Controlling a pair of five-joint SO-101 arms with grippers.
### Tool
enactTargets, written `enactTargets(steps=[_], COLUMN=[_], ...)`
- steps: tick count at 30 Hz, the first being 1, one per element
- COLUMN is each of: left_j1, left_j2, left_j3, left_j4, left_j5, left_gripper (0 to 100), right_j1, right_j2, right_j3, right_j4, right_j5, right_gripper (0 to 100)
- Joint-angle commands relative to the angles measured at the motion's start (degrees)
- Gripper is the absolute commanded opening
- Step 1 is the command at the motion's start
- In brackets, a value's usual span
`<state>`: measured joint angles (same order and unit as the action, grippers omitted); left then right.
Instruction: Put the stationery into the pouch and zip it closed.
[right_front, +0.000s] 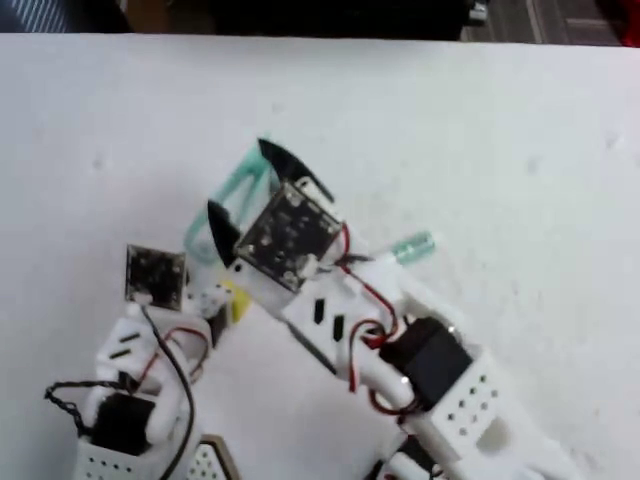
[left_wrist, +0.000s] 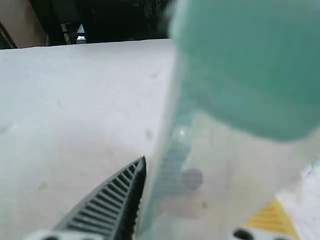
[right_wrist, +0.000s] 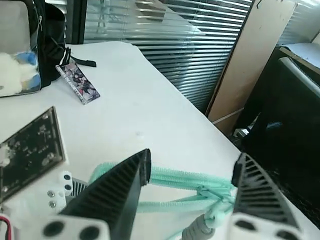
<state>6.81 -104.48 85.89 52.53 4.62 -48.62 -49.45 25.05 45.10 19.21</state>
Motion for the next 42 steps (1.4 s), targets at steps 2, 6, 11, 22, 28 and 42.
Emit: enactTargets(steps=[2,6,11,22,28,42], left_j1=[-0.4,-0.5,-2.0,-2.6,-2.4,-2.2], left_j2=[-0.3,-0.3,-0.3,-0.3,-0.3,-0.3], left_j3=[-2.6,-2.6,-2.6,-2.6,-2.3,-2.0], left_j4=[-0.2,-0.2,-0.2,-0.3,-0.3,-0.3], left_j5=[0.2,0.2,0.2,0.2,0.2,0.2], left_gripper=[28,27,27,27,27,27], right_j1=[0.4,8.2,24.6,44.4,37.5,40.0], right_j2=[-1.5,-1.1,0.2,18.0,23.5,43.6], right_j3=[-5.1,-8.0,-9.4,-15.6,-15.6,-16.0], right_j4=[0.4,0.6,6.1,26.6,34.6,30.0], right_j5=[-0.8,-1.1,-8.3,-18.1,-18.1,-34.0], right_gripper=[23.5,23.4,23.3,23.6,23.6,23.7])
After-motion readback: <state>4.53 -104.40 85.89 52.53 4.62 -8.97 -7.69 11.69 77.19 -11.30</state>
